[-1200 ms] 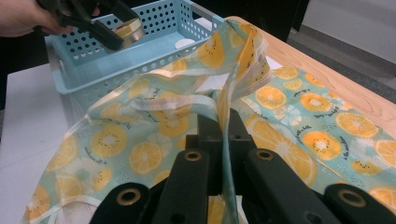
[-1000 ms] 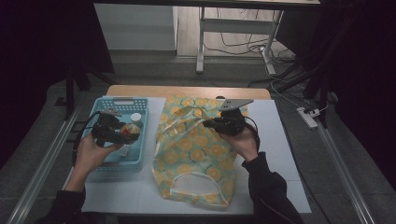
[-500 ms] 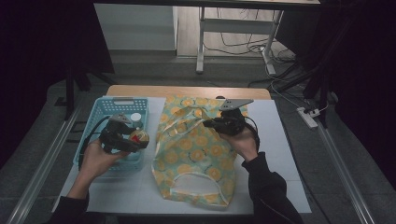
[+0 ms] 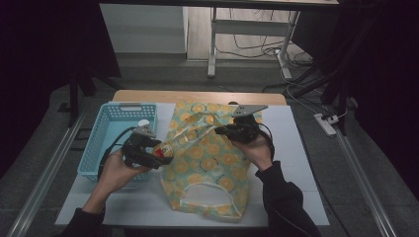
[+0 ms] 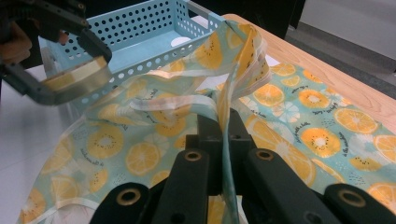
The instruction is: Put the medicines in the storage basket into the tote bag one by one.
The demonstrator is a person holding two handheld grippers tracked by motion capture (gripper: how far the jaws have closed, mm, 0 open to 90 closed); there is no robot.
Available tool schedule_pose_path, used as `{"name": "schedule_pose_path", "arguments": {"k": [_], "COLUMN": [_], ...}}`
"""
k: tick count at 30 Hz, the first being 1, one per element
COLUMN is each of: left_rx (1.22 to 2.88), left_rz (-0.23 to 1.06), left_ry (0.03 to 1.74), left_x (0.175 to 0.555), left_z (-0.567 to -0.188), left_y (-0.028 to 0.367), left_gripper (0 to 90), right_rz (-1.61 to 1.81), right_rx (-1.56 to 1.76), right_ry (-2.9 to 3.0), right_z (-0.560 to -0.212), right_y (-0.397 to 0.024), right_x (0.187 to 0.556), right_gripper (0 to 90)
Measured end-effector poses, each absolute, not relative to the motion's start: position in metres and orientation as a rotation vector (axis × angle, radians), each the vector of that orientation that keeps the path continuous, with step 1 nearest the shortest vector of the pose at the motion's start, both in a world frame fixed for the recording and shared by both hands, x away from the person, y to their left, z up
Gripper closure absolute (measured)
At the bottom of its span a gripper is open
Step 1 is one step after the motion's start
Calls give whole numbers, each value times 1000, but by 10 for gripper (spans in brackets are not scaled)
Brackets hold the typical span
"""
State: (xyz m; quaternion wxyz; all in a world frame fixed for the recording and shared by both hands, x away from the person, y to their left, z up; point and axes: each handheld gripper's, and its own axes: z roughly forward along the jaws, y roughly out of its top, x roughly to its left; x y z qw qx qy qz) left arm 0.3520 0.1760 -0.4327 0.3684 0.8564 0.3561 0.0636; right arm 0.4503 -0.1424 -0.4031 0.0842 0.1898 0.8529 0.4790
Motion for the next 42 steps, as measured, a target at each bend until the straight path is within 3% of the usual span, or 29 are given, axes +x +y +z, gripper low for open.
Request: {"name": "schedule_pose_path", "arguments": {"k": [19, 42], "left_rx": [2261, 2293], "left_rz": [115, 146], "left_ry": [763, 733], "left_x": [354, 389], "left_z": [-435, -463], "left_y": [118, 62], "left_gripper": [207, 207], "right_rz": [1426, 1413], "right_rx": [571, 587], "right_ry": [2545, 2526], "right_z": [-404, -406], "right_y": [-142, -144], "right_x": [451, 453], "right_gripper": [894, 895]}}
